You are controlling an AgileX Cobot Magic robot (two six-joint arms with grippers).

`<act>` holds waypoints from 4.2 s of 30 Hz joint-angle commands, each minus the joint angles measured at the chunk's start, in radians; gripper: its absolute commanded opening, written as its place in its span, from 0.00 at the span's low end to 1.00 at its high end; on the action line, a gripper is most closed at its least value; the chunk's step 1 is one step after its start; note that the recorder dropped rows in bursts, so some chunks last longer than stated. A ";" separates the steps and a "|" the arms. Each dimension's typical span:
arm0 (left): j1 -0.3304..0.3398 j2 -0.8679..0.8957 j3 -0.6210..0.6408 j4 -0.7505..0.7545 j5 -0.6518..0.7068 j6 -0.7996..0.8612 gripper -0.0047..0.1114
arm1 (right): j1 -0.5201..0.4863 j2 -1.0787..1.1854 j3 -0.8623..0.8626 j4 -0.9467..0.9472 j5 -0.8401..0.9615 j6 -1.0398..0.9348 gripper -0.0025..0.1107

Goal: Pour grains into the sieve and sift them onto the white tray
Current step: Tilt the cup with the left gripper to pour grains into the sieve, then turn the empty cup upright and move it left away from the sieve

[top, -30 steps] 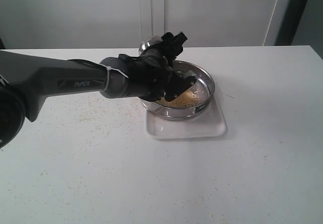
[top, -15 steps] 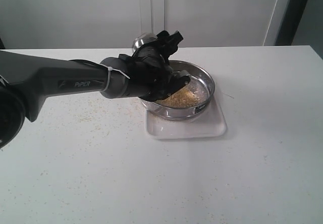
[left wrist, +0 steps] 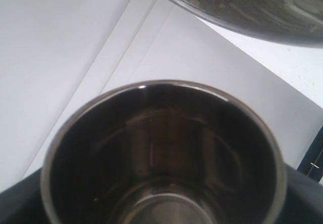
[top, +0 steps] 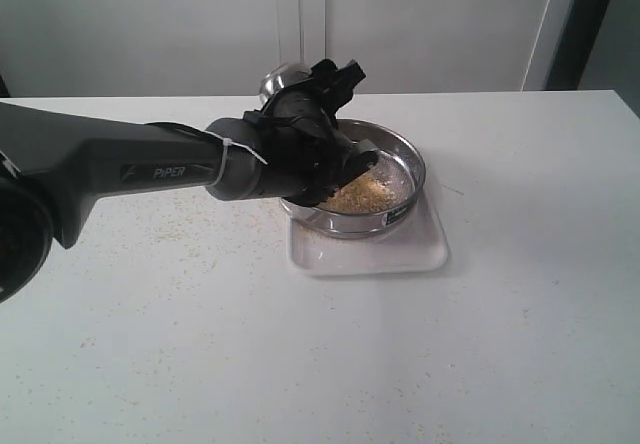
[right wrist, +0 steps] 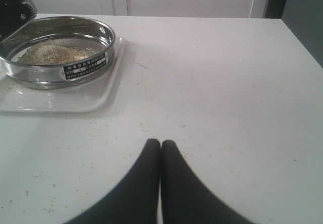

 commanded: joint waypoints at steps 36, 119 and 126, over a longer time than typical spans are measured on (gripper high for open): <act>0.023 -0.050 -0.007 -0.139 -0.004 -0.745 0.04 | -0.011 -0.005 0.005 0.001 -0.015 -0.002 0.02; 0.586 -0.273 0.640 -1.463 -1.258 -0.803 0.04 | -0.011 -0.005 0.005 0.001 -0.015 -0.002 0.02; 0.586 -0.244 0.673 -1.493 -1.380 -0.763 0.04 | -0.011 -0.005 0.005 0.001 -0.015 -0.002 0.02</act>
